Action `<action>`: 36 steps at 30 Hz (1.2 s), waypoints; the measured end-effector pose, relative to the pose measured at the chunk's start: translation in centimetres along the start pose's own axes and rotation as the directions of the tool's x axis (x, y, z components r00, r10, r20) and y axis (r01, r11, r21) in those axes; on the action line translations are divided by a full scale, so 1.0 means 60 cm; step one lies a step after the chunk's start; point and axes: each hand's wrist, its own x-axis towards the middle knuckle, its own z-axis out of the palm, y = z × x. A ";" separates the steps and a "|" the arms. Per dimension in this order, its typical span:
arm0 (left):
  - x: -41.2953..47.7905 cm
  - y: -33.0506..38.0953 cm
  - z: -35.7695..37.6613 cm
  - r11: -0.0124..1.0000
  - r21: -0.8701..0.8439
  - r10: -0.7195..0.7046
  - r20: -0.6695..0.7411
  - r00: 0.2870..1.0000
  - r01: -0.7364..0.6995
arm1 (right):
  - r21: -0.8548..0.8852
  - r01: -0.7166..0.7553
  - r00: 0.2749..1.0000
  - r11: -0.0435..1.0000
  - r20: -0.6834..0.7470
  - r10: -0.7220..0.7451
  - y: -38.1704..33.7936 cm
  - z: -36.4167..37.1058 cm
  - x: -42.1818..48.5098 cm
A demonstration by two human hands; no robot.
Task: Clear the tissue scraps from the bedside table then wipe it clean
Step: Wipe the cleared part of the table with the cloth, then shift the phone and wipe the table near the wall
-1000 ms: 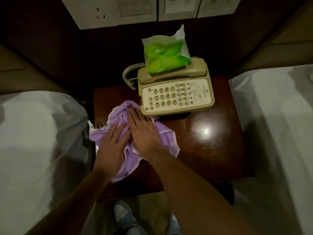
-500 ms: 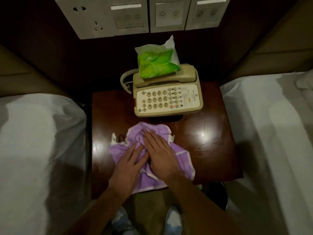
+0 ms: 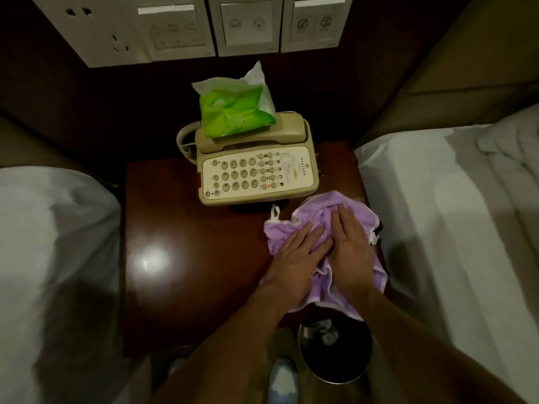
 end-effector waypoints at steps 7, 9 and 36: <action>0.031 0.013 -0.019 0.987 -0.158 -0.011 -0.050 0.999 0.003 | -0.101 0.072 0.997 0.992 0.027 -0.070 0.038 -0.018 0.053; 0.013 -0.001 -0.036 0.968 -0.248 -0.002 -0.109 0.994 -0.025 | -0.037 0.086 0.996 0.996 0.018 -0.086 0.033 -0.034 0.059; -0.006 -0.234 -0.291 -0.065 -0.933 -0.713 0.291 0.637 0.354 | 0.818 -0.508 0.859 0.271 0.503 0.091 -0.177 -0.162 0.234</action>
